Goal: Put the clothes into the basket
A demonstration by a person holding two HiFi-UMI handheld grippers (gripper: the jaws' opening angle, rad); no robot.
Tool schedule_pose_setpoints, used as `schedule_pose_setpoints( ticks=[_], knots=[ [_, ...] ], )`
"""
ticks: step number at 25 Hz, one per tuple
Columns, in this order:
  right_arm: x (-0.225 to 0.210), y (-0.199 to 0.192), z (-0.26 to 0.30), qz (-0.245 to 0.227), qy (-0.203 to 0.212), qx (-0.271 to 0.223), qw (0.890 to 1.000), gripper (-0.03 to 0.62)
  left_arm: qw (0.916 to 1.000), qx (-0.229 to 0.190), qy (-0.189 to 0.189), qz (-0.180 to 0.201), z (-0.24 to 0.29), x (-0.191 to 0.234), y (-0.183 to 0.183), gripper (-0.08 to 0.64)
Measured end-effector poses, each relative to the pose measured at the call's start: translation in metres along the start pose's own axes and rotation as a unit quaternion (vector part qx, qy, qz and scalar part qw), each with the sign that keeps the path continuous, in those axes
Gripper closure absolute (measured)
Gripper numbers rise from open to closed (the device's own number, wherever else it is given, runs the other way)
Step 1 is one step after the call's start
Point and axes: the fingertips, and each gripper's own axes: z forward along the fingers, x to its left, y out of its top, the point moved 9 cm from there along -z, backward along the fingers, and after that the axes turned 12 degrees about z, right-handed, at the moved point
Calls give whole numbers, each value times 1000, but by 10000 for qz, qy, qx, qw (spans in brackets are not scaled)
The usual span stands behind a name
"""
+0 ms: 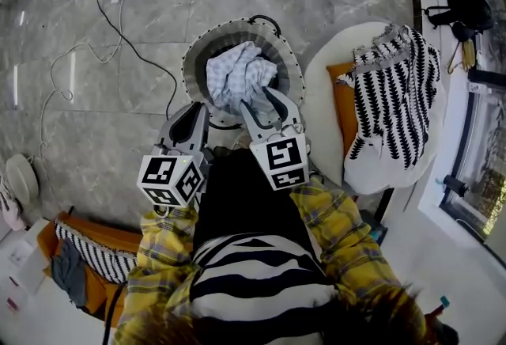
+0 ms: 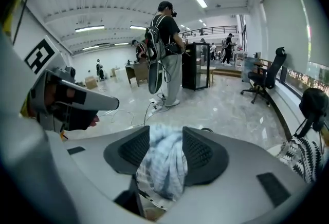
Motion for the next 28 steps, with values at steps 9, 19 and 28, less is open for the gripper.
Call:
schedule_pose_setpoints(
  ticks=[9,19,28],
  knots=[
    [-7,3,-11,275,-140,-159,9994,403,9999,-35,-107,34,0,0,4,515],
    [-23,-1,-51,477,-625,-486,9957,435,9988,-168,-397,239,-2,-18,23,515],
    [-33,-4,-89,1157,-822,-793,9867,489,9955,-287,-735,525,-9,-43,40,515]
  ],
)
